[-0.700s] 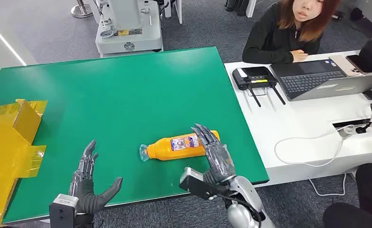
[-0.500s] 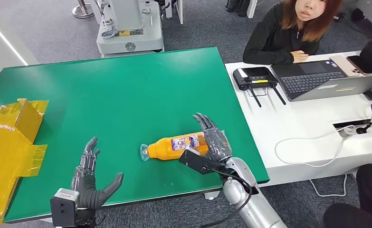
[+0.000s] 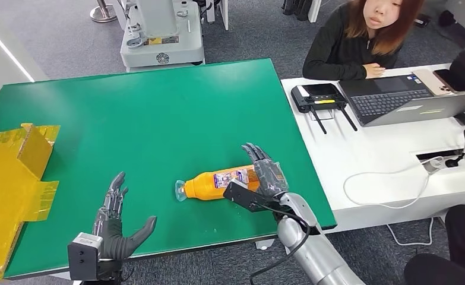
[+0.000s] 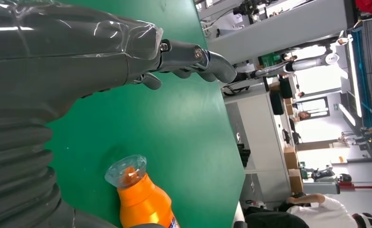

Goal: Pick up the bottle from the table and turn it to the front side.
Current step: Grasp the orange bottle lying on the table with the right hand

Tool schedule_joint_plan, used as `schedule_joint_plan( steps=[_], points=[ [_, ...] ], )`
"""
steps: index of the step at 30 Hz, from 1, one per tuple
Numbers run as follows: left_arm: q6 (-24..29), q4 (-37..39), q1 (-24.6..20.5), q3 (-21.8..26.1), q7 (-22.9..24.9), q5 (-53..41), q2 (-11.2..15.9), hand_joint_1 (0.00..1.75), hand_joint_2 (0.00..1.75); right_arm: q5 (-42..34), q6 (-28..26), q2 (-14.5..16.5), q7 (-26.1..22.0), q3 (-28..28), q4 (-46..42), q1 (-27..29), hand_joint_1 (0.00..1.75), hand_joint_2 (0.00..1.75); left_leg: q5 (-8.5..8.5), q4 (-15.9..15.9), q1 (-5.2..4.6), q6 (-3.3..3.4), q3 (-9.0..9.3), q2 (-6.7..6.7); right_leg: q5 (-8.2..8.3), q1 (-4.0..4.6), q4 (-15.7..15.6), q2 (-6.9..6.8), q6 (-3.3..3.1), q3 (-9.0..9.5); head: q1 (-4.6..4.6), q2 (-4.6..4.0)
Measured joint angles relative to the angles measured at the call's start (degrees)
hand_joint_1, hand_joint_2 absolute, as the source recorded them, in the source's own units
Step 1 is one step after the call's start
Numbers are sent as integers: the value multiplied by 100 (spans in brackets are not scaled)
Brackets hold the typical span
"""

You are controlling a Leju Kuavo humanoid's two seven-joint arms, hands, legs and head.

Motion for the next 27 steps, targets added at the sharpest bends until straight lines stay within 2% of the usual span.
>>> schedule_joint_plan(
  steps=[5,8,12,17,21,27],
  points=[
    [-28,49,-36,0,-15,38,-1,0,175,11,50,-1,114,-2,106,-67,0,175,0,0,0,0,0,1,1,0,0,1,-1,0,1,0],
    [-104,207,-228,0,-65,134,-6,0,175,-6,163,-11,266,-33,510,-376,0,175,4,1,0,4,1,1,4,0,0,1,-2,0,0,0],
    [-121,370,-398,0,-86,163,-35,0,175,-8,198,-24,232,-85,943,-681,0,175,9,1,0,3,1,1,6,0,0,0,-2,1,1,0],
    [-166,516,-508,7,-210,191,-55,0,175,38,646,-31,-187,-44,1538,-1052,0,175,9,2,0,3,0,2,10,0,0,4,-6,-1,0,0],
    [-255,590,-555,24,-255,107,-85,0,175,113,485,-31,-559,61,1927,-1280,0,175,10,2,0,2,0,-2,9,0,1,-2,-5,-1,0,0],
    [-362,615,-555,26,-258,-54,-184,0,175,216,432,-44,-560,156,1934,-1208,0,175,9,2,0,2,-1,-1,8,0,0,-1,-6,-2,1,0]
  ],
)
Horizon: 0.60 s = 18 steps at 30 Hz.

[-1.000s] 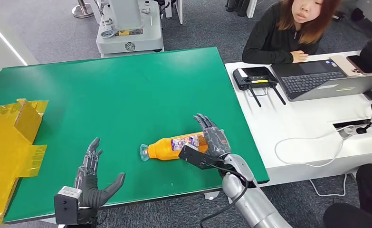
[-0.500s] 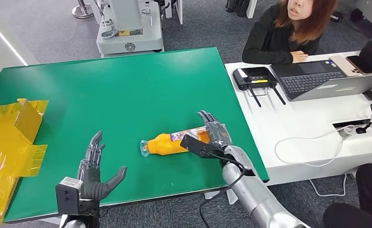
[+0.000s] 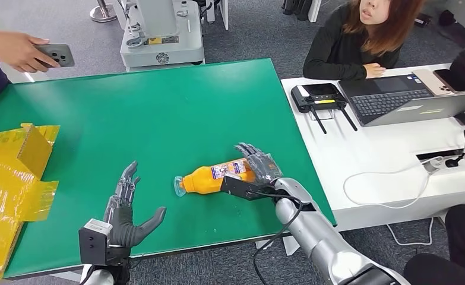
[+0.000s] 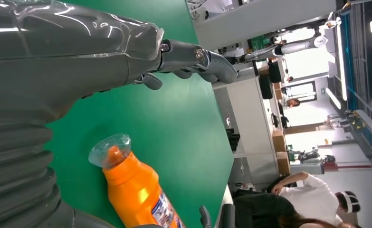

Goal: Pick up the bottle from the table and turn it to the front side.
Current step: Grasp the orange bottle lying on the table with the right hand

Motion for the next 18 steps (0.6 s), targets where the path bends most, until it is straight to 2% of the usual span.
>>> schedule_joint_plan(
  steps=[7,12,13,16,18],
  points=[
    [-5,1,0,0,0,-8,-58,0,175,-1,16,-16,5,14,-51,55,0,175,1,0,0,0,0,1,1,0,0,0,0,1,-1,0],
    [-75,1,-13,0,68,38,-91,0,175,1,356,-42,14,40,-75,30,1,175,1,1,0,0,5,2,1,0,0,2,0,4,-1,0],
    [-86,1,-18,0,85,45,-99,0,175,3,392,-48,22,43,-83,27,37,175,1,1,0,0,5,3,1,0,0,2,0,4,-1,0],
    [-160,-1,-29,0,152,104,-119,0,175,61,522,-64,94,45,-99,10,166,175,1,1,0,0,7,3,1,0,0,3,0,6,-1,0],
    [-275,-1,-33,0,217,195,-139,0,175,106,640,-84,154,45,-119,-7,173,175,1,1,0,0,10,3,1,0,0,3,0,9,-1,0]
  ],
)
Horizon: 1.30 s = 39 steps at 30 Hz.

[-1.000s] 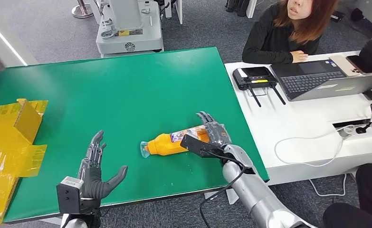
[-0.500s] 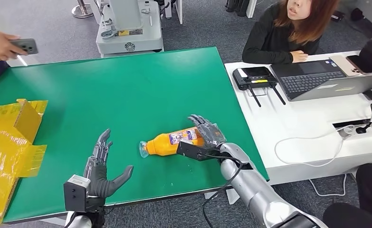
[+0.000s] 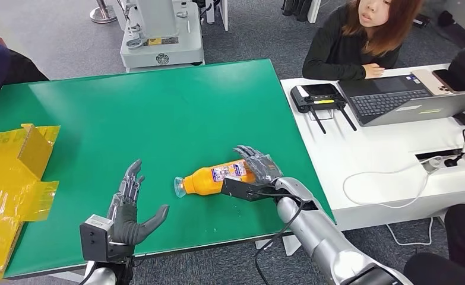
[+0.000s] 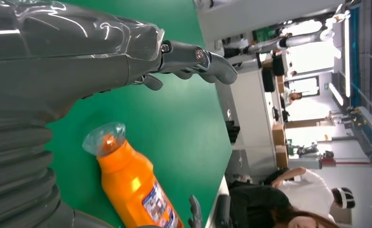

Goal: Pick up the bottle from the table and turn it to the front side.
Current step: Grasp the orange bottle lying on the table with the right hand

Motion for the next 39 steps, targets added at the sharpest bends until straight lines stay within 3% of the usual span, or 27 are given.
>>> schedule_joint_plan(
  steps=[8,25,39],
  points=[
    [-517,0,-4,0,173,599,-55,0,175,207,255,-132,244,-32,-320,163,175,175,0,1,0,0,8,-5,-1,0,-1,-4,1,10,1,0],
    [-726,14,-60,0,185,887,-57,0,175,410,428,-386,363,-208,-1045,670,175,175,0,2,-1,1,11,-14,-4,-1,-2,-12,5,20,0,0],
    [-718,15,-12,43,185,904,-51,0,175,421,25,-343,81,-324,-1270,831,175,175,2,2,-1,4,7,-30,-3,-1,-1,-29,6,22,0,0]
  ],
)
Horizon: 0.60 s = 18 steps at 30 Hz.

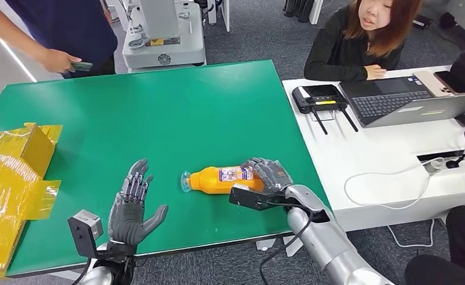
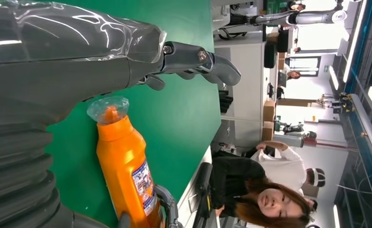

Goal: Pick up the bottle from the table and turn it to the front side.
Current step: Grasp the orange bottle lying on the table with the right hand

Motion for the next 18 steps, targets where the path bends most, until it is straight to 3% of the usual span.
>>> schedule_joint_plan(
  steps=[8,18],
  points=[
    [63,-46,124,1,-20,-73,16,0,175,-432,-262,7,-332,-246,-756,536,175,175,-4,0,0,0,-14,-4,-2,0,0,-2,0,-15,-1,0],
    [191,-120,271,1,-93,-66,64,0,175,-563,-309,7,-525,-344,-1071,655,175,175,-2,-1,1,-1,-13,2,-2,1,1,2,-1,-16,-1,0]
  ],
)
